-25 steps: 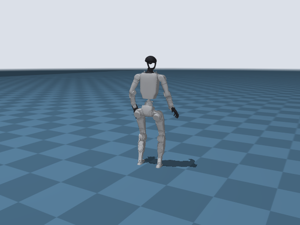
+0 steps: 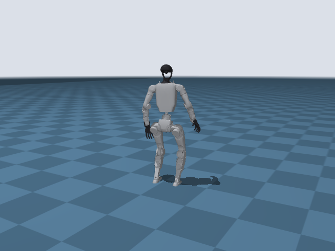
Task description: Run
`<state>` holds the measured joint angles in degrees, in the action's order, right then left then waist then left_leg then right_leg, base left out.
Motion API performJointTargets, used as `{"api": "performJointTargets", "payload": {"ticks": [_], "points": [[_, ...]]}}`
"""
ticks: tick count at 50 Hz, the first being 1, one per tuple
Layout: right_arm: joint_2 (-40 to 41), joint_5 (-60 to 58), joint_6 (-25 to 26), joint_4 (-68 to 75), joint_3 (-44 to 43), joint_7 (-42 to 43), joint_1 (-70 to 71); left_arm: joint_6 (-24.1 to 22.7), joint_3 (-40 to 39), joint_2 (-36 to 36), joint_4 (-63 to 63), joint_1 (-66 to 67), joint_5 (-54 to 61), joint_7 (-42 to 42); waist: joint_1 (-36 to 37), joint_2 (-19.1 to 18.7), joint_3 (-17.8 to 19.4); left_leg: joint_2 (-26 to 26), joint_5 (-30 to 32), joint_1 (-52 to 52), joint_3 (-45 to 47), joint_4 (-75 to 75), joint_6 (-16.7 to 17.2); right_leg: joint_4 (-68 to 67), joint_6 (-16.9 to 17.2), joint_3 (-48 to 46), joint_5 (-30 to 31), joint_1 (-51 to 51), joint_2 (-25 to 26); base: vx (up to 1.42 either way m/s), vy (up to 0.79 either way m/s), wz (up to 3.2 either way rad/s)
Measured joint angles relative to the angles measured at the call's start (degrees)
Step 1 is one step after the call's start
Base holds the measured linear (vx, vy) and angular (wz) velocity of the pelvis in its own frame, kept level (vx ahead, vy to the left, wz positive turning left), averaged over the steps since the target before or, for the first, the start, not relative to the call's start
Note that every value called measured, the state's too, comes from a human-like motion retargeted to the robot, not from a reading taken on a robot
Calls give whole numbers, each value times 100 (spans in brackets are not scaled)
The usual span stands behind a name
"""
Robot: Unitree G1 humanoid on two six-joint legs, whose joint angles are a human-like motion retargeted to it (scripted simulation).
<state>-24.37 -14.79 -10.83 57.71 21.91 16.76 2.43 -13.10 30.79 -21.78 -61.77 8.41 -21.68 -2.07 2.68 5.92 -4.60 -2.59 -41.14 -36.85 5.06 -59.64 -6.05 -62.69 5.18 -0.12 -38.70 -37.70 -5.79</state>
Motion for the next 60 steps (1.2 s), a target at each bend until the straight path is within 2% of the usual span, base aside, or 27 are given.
{"api": "performJointTargets", "payload": {"ticks": [5, 7, 8, 10, 13, 15, 19, 21, 23, 25, 28, 30, 33, 35, 38, 40, 43, 45, 47, 50, 52, 53, 55, 56, 60], "points": [[47, -172, 26, 40, 84, 311, 56, 118, -143, 34, 102, -347, 27, 658, 34, 82, 264, 33, -886, -463, 72, -1394, -330, -1322, -275, 40, -1102, -415, -88, 1, -4, 10], [164, -33, 59, 219, 38, 323, 82, 99, -245, 32, 184, -441, 261, 765, 112, 110, 299, 34, -832, -342, 92, -1369, -255, -1300, -298, 23, -1080, -305, -116, 10, -6, 2], [189, 65, 78, 286, 8, 291, 48, 63, -271, 2, 287, -438, 422, 753, 172, 101, 333, 8, -672, -122, 36, -1171, -158, -1118, -262, -23, -930, -86, -122, 16, -5, 4], [207, 271, 118, 338, -43, 221, -101, 2, -277, -40, 514, -340, 739, 654, 218, 118, 240, 27, -59, 237, 28, -590, 23, -583, -55, -51, -209, 251, -145, 17, -4, 22], [136, 467, 228, 245, -24, 73, -397, -41, -276, -77, 806, -60, 1097, 378, 179, 164, -145, -118, 1490, 484, -5, 540, 536, 223, 439, -42, 1473, 407, -308, 15, -3, 33], [45, 442, 279, 149, 14, -17, -551, -63, -276, -101, 941, 100, 1196, 221, 122, 176, -389, -263, 2291, 474, -76, 1039, 803, 462, 666, 1, 2172, 302, -407, 9, -1, 38], [-109, 418, 175, -33, -39, -93, -755, -52, -259, -199, 1096, 286, 1261, 50, 46, 112, -555, -474, 2618, 475, -269, 1192, 900, 440, 773, 36, 2404, 243, -444, 2, 0, 28], [-136, 477, 113, -110, -115, -53, -814, -47, -269, -226, 1127, 341, 1267, 30, -10, 70, -555, -529, 2454, 479, -316, 997, 828, 303, 720, 49, 2239, 257, -427, -4, 1, 18], [-126, 552, 70, -139, -196, -11, -831, -36, -303, -260, 1127, 380, 1291, 52, -65, 41, -531, -556, 2021, 472, -370, 652, 695, 88, 605, 84, 1858, 285, -363, -7, 0, 11], [-88, 583, 51, -115, -251, 30, -825, -17, -347, -278, 1120, 416, 1310, 131, -99, 38, -467, -571, 1212, 424, -413, 79, 436, -305, 395, 117, 1073, 298, -292, -9, -1, 2], [-39, 473, 143, 88, -238, 123, -558, 47, -435, -399, 1015, 265, 1219, 392, -100, 27, -147, -389, -576, 302, -335, -1021, -107, -1123, -108, 15, -723, 309, -215, -9, -2, -15], [98, 365, 261, 371, -234, 237, -183, 151, -505, -376, 791, 4, 1129, 614, -140, 72, 55, -237, -886, 15, -178, -1324, -351, -1337, -324, -102, -1130, 95, -273, -18, -2, -17], [241, 555, 369, 606, -238, 245, 62, 192, -528, -365, 619, -152, 1234, 618, -129, 43, 183, -79, -886, 141, -105, -1443, -298, -1370, -358, -134, -1130, 228, -179, 0, -2, -28], [253, 736, 389, 538, -251, 160, 61, 175, -496, -450, 734, -116, 1355, 495, -63, -60, 335, 28, -528, 625, -158, -1120, -78, -906, -175, -72, -620, 733, 53, 12, -1, -34], [273, 969, 388, 220, -211, -11, -135, 108, -446, -506, 1006, 65, 1515, 244, -79, -126, 125, -58, 821, 772, -222, -279, 376, -77, 346, 88, 931, 926, 147, 2, 0, -8], [254, 1027, 376, -35, -147, -157, -264, 53, -420, -565, 1200, 150, 1552, 96, -111, -162, -55, -163, 1559, 698, -222, 124, 616, 184, 624, 159, 1626, 845, 105, 0, 0, 0], [200, 1044, 235, -422, -90, -381, -430, -16, -348, -704, 1436, 147, 1518, -17, -184, -199, -187, -412, 1984, 554, -196, 314, 712, 11, 810, 199, 1895, 727, -25, -4, 4, 5], [207, 1053, 124, -669, -55, -429, -515, -58, -311, -793, 1549, 99, 1463, 8, -256, -231, -198, -519, 1871, 464, -113, 144, 615, -339, 788, 235, 1726, 701, -92, -9, 5, 5], [218, 994, 47, -861, -3, -431, -578, -94, -281, -923, 1648, 7, 1338, 106, -345, -234, -186, -604, 1401, 362, -20, -218, 412, -842, 692, 319, 1275, 691, -148, -11, 5, 1], [210, 712, 23, -1069, 81, -370, -566, -138, -231, -1275, 1771, -382, 913, 405, -506, -188, -47, -659, 178, 187, 172, -938, -94, -1805, 464, 393, 319, 627, -302, -10, 3, -7], [245, 470, 78, -1054, 104, -249, -501, -97, -178, -1512, 1776, -830, 573, 804, -626, -135, 142, -572, -522, 69, 358, -1375, -427, -2506, 367, 396, -16, 490, -399, -10, 1, -20], [276, 387, 110, -1008, 72, -180, -452, -74, -175, -1583, 1788, -1082, 473, 1030, -652, -115, 235, -519, -639, 63, 423, -1446, -506, -2745, 344, 417, -3, 400, -388, -9, -1, -29], [283, 347, 129, -894, -16, -63, -448, -84, -212, -1590, 1958, -1409, 478, 1393, -673, -142, 309, -484, -447, 170, 436, -1125, -442, -2841, 329, 417, 257, 256, -314, -7, -3, -25], [243, 366, 116, -856, -44, -37, -512, -96, -264, -1541, 2107, -1417, 544, 1490, -702, -170, 271, -557, -145, 269, 320, -758, -271, -2666, 373, 400, 449, 232, -265, 0, 0, 0], [25, 320, 102, -702, -114, -20, -756, -208, -574, -1254, 2523, -1153, 871, 1503, -949, -151, -65, -787, 1798, 637, 100, 1007, 542, -1529, 700, 328, 1448, 185, -275, -3, -7, 38]]}}
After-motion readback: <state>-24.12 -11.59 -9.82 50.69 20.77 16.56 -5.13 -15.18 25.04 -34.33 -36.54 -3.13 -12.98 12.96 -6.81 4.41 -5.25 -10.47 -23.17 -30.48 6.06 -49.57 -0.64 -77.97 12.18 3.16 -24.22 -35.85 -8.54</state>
